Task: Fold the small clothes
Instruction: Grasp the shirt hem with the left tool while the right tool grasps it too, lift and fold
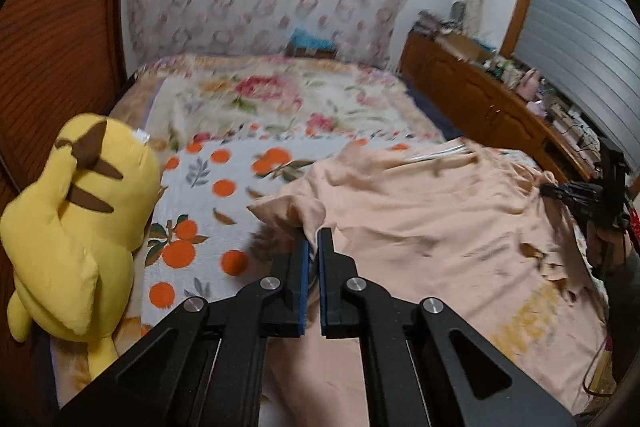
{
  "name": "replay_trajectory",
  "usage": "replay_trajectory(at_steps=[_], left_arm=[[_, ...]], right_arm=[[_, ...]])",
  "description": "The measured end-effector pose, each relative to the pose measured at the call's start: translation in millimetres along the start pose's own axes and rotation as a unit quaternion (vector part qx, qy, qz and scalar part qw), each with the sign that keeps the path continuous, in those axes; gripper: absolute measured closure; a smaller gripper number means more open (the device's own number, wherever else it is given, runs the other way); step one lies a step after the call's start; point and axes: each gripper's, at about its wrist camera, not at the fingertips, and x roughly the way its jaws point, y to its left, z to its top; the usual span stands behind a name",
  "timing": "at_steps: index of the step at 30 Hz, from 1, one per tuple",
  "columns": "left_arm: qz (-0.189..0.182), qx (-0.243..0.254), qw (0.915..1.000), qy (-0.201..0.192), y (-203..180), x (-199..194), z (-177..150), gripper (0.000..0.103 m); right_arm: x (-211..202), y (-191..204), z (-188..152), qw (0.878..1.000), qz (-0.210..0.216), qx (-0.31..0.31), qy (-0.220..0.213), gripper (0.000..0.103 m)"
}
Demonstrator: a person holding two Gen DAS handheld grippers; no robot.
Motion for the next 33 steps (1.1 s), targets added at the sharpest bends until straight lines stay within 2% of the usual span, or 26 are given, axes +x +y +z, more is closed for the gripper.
replay_trajectory(at_steps=[5,9,14,18,21,25,28,30,33], left_arm=[[-0.024,0.027,0.9987,-0.037,-30,-46,-6,0.098],[-0.042,0.041,0.9964,-0.062,-48,-84,-20,0.098],[-0.052,0.047,0.9942,-0.082,-58,-132,-51,0.098],[-0.047,0.031,0.9948,-0.085,-50,-163,-88,0.098],[-0.04,0.01,0.9961,-0.078,-39,-174,-113,0.098],[-0.023,-0.015,0.9987,-0.043,-26,-171,-147,0.098],[-0.006,-0.015,0.9998,-0.012,-25,-156,-162,0.098],[0.005,-0.018,0.9998,0.005,-23,-147,-167,0.098],[0.003,-0.016,0.9998,0.011,-25,-144,-168,0.096]], right_arm=[[-47,13,0,0.999,-0.019,-0.014,-0.048,0.095],[-95,24,-15,0.995,-0.017,-0.004,-0.094,0.095],[-158,34,-60,0.992,-0.008,0.011,-0.123,0.095],[-197,46,-107,0.992,0.001,0.018,-0.127,0.095],[-220,47,-140,0.992,0.003,0.025,-0.123,0.095],[-243,49,-172,0.994,0.013,0.041,-0.1,0.095],[-232,49,-195,0.998,0.009,0.047,-0.048,0.095],[-218,50,-208,0.999,-0.016,0.039,-0.011,0.095],[-212,49,-210,0.999,-0.028,0.037,0.001,0.094]])
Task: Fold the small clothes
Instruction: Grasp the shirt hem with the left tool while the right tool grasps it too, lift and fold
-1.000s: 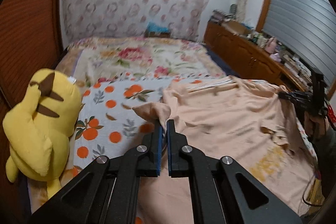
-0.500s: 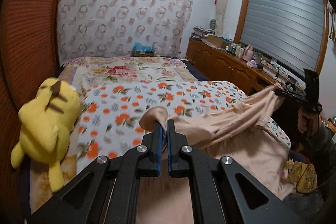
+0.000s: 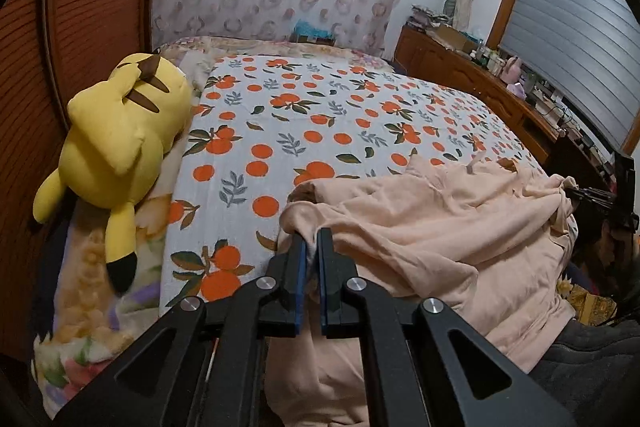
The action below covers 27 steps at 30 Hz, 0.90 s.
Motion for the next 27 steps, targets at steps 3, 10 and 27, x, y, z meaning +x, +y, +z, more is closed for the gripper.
replay_trajectory(at_steps=[3,10,27], left_arm=[[0.0,0.01,0.9999,-0.011,-3,-6,3,0.073],[0.008,0.022,0.9991,-0.036,-3,-15,18,0.025],[0.042,0.007,0.999,-0.008,25,32,52,0.025]], right_arm=[[-4,3,9,1.0,0.002,-0.009,-0.002,0.086],[-19,14,29,0.999,-0.007,-0.027,-0.026,0.051],[53,-8,43,1.0,0.01,0.01,0.021,0.048]])
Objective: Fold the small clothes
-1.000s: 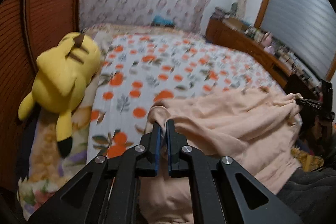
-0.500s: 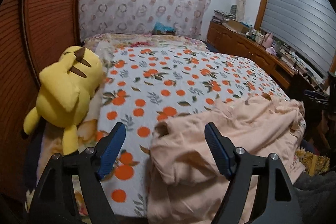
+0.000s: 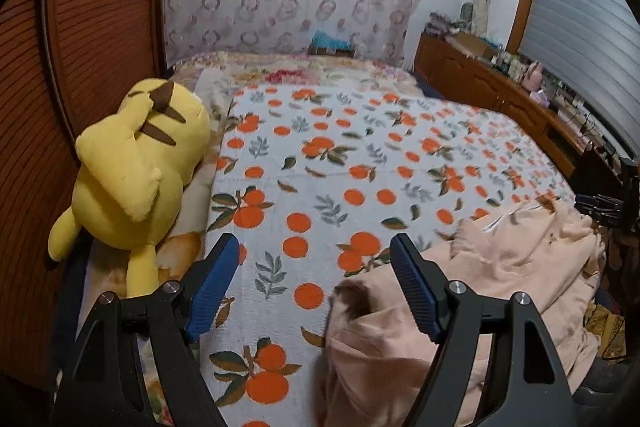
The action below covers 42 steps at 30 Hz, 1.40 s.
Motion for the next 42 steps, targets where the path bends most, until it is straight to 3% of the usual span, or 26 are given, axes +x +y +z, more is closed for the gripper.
replay_trajectory(at_steps=[5,13,15,16,21,32,42], left_arm=[[-0.015,0.011,0.9996,0.021,-2,11,-5,0.025],[-0.024,0.012,0.9984,0.049,1,22,-7,0.046],[-0.032,0.005,0.9975,0.063,4,28,-9,0.062],[-0.035,0.002,0.997,0.069,5,31,-10,0.064],[-0.052,-0.006,0.9949,0.086,6,38,-16,0.064],[-0.076,-0.019,0.9959,0.044,4,12,-8,0.064],[-0.098,-0.002,0.9908,0.093,-7,38,-13,0.064]], right_arm=[[10,8,-5,1.0,0.025,-0.009,0.006,0.048],[18,6,-8,1.0,0.017,-0.003,0.01,0.048],[20,7,-5,1.0,0.012,-0.007,0.014,0.048],[21,8,-4,1.0,0.011,-0.008,0.015,0.048],[23,13,-2,1.0,0.018,-0.015,0.016,0.069],[23,15,-3,1.0,0.016,-0.019,0.018,0.071],[23,15,-2,0.999,0.017,-0.018,0.023,0.071]])
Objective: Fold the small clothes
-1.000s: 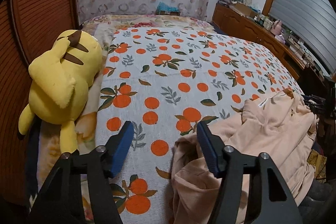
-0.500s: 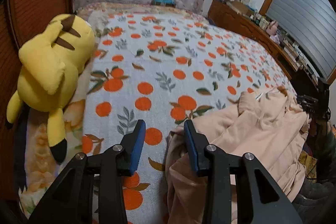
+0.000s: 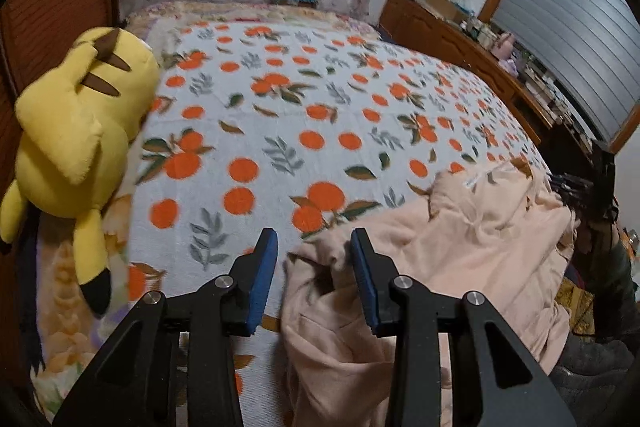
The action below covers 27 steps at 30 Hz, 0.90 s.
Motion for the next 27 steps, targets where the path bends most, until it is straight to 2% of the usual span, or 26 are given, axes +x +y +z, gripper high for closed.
replay_trajectory(at_steps=[4,5,6,8,11,14,19,23,27], left_arm=[[-0.004,0.008,0.9998,0.016,-4,8,-6,0.064],[-0.005,0.007,0.9999,0.013,-4,7,-7,0.066],[-0.009,0.004,0.9999,0.013,-3,7,-7,0.075],[-0.033,-0.008,0.9993,0.016,-1,7,-7,0.092],[-0.027,-0.006,0.9996,0.004,-5,3,-8,0.095],[-0.028,0.0,0.9989,-0.038,-16,-19,-3,0.095],[-0.043,0.024,0.9935,-0.103,-45,-66,10,0.095],[-0.055,0.044,0.9848,-0.158,-65,-107,22,0.096],[-0.05,0.06,0.9742,-0.212,-74,-144,38,0.096]], right_arm=[[0,1,1,1.0,-0.002,-0.004,0.002,0.074],[0,2,1,1.0,-0.001,-0.006,0.002,0.08],[0,2,1,1.0,0.005,-0.006,0.003,0.087],[-1,3,0,1.0,0.015,-0.006,0.003,0.09],[-7,6,0,1.0,0.015,-0.008,-0.01,0.092],[-23,7,2,0.999,0.019,0.0,-0.035,0.093],[-73,12,12,0.996,0.014,-0.005,-0.093,0.093],[-115,20,18,0.99,0.006,-0.022,-0.137,0.093],[-162,24,24,0.983,0.0,-0.027,-0.183,0.094]])
